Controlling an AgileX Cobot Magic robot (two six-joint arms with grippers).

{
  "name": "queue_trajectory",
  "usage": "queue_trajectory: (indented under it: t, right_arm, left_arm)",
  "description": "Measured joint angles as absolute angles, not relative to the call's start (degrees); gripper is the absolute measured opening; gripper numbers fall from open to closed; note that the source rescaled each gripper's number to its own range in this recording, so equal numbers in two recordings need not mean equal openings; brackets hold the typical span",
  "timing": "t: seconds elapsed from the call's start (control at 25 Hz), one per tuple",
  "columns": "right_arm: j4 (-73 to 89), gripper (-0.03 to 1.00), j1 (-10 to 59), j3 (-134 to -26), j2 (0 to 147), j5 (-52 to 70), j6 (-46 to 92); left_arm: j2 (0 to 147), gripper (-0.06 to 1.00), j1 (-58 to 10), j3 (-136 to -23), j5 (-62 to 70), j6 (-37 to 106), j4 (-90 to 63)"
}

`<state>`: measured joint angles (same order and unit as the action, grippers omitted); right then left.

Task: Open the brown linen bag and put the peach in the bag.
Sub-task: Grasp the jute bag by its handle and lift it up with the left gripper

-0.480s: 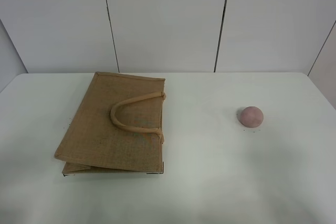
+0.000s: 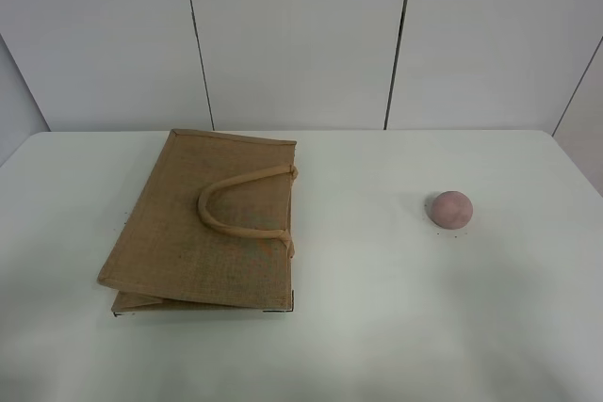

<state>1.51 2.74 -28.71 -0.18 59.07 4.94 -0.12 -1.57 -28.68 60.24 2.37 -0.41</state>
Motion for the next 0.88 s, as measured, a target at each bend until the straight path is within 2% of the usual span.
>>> queue_trajectory:
  t: [0.72, 0.88]
  right_arm:
    - [1.51, 1.00, 2.74, -28.71, -0.18, 59.07, 4.94]
    - [1.51, 1.00, 2.74, -28.71, -0.18, 59.07, 4.94]
  left_arm:
    - [0.14, 0.82, -1.57, -29.52, 59.92, 2.37, -0.41]
    - [8.88, 0.82, -1.57, -35.32, 59.54, 2.37, -0.41]
